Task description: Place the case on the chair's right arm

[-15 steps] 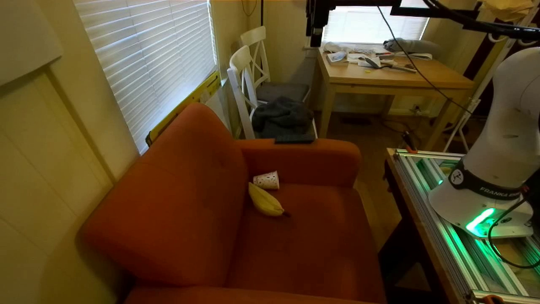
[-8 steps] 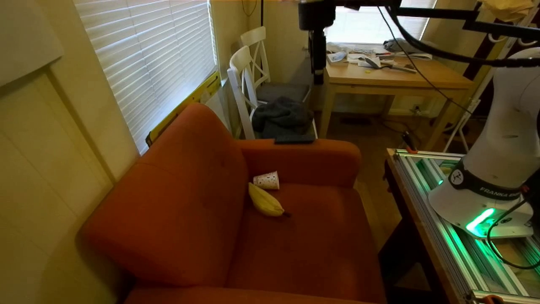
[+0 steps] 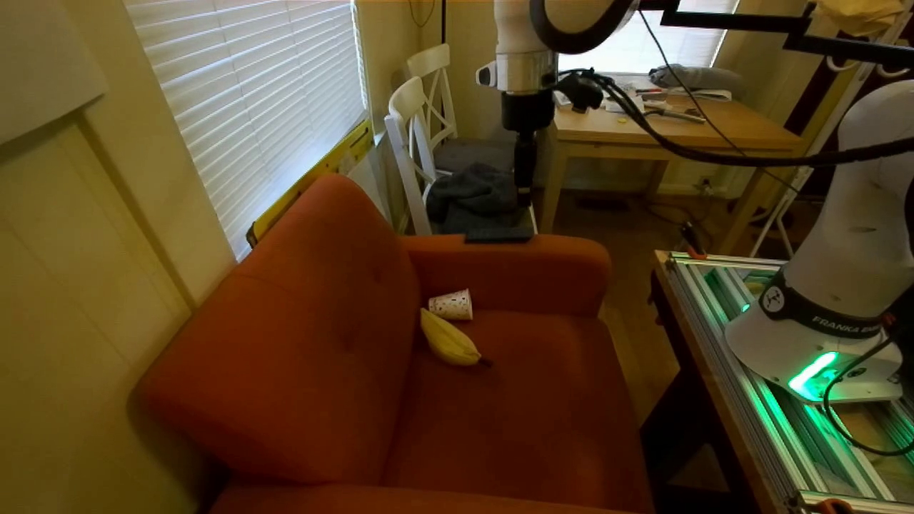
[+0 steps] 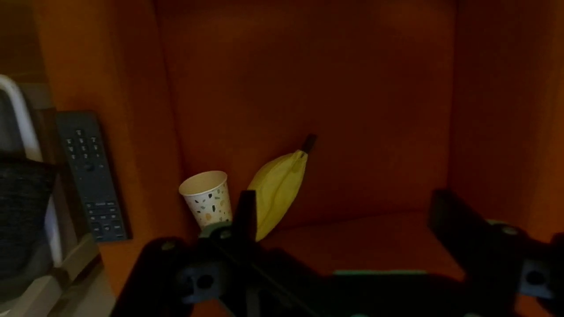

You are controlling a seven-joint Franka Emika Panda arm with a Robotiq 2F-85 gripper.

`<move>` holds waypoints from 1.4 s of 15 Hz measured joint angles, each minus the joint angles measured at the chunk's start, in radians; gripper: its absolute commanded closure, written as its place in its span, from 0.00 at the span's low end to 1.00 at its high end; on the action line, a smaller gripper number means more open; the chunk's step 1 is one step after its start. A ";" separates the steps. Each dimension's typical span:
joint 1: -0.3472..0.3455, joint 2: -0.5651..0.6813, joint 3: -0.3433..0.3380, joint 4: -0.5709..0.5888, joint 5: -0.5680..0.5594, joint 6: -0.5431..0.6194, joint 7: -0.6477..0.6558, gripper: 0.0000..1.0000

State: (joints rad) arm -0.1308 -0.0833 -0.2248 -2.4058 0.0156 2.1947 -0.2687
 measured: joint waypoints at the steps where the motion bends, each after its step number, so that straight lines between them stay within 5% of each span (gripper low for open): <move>1: -0.009 0.020 -0.002 -0.011 0.010 0.050 0.002 0.00; 9: -0.059 0.262 0.002 -0.018 0.088 0.314 0.000 0.00; 21: -0.089 0.383 0.060 0.030 0.151 0.320 -0.025 0.00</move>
State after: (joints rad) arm -0.2201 0.2999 -0.1652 -2.3755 0.1665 2.5143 -0.2940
